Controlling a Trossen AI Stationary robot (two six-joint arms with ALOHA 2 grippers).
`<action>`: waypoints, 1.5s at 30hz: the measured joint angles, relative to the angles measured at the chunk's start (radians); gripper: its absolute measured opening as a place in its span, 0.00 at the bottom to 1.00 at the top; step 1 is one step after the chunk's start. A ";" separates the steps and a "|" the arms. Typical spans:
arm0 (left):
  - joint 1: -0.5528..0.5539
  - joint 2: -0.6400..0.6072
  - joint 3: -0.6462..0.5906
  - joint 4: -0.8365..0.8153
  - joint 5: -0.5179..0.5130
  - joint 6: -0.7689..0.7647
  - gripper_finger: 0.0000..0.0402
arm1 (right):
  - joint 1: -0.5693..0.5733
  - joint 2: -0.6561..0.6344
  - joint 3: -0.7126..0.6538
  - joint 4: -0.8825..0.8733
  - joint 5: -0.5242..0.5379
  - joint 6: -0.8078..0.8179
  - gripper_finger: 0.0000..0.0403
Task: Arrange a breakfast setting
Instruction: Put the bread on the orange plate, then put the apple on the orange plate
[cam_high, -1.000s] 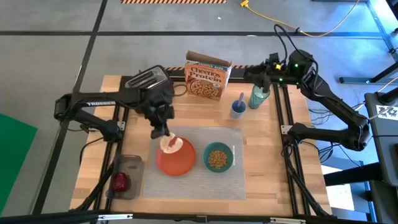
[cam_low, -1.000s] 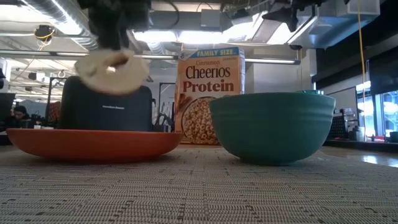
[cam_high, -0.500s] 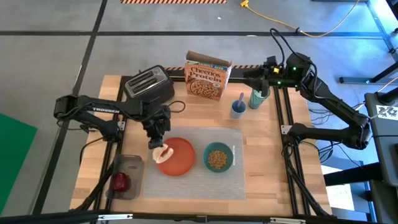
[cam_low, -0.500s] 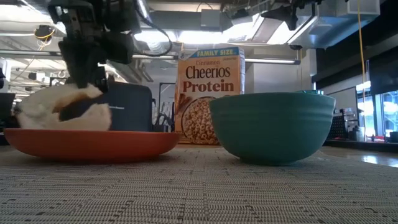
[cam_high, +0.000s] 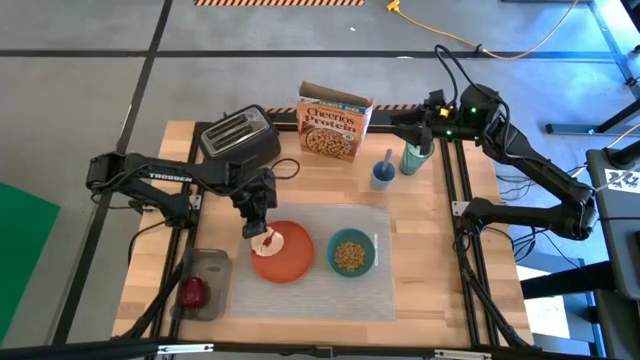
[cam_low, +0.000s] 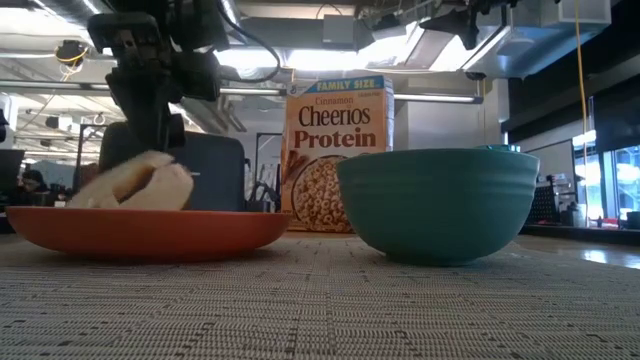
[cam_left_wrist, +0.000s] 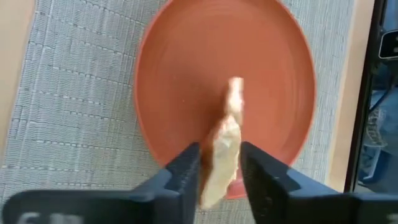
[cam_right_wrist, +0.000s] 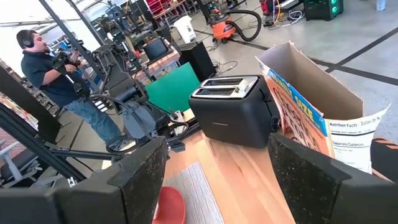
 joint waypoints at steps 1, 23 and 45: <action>0.000 0.000 0.000 0.000 0.001 -0.006 0.31 | 0.000 0.000 0.000 0.000 0.000 0.000 0.68; -0.262 -0.001 0.418 -0.651 -0.189 -0.439 0.47 | 0.000 -0.014 0.001 -0.241 0.034 -0.090 0.68; -0.834 0.004 0.291 -0.598 -0.083 -1.847 0.78 | 0.000 -0.068 0.001 -0.310 0.035 -0.208 0.68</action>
